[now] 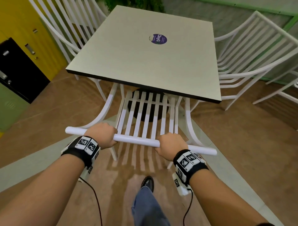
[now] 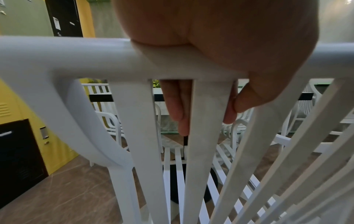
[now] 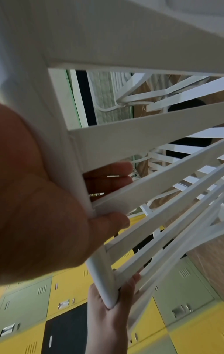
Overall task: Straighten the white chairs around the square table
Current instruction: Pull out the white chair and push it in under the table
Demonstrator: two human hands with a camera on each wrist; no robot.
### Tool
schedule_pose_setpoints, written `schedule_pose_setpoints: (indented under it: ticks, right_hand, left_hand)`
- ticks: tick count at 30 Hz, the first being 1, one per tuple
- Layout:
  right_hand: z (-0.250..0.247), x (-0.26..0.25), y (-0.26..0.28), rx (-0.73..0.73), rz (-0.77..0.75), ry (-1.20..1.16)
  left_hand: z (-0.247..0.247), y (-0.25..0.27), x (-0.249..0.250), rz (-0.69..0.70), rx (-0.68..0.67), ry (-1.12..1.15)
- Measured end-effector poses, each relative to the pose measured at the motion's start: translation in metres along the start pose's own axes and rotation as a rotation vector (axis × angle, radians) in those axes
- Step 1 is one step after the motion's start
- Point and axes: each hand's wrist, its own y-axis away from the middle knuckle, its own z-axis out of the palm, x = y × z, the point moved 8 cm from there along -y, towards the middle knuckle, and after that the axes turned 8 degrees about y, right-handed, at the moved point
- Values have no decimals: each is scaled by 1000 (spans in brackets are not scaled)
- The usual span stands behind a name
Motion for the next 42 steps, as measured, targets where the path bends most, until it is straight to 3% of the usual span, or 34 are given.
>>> schedule_pose_setpoints:
  ticks: [7,13,21,28,42]
  right_hand:
    - [-31,26,-67,-10,-22,6]
    - [-20,14,-54,-116,0,-54]
    - [-17,11,-55,-72,28,-101]
    - [-28,-24,-63,-33,19,-83]
    - [-23,-13,-63,-40,67,-55]
  left_hand:
    - [-40,-58,-29,25,-22,0]
    - [-22,-49,-25,59,-85,-31]
    - [-20,-46,-27,91,-66,-17]
    - [-27,-37,-65,48,-49,-7]
    - [-23,-47,-58,107,21,-50]
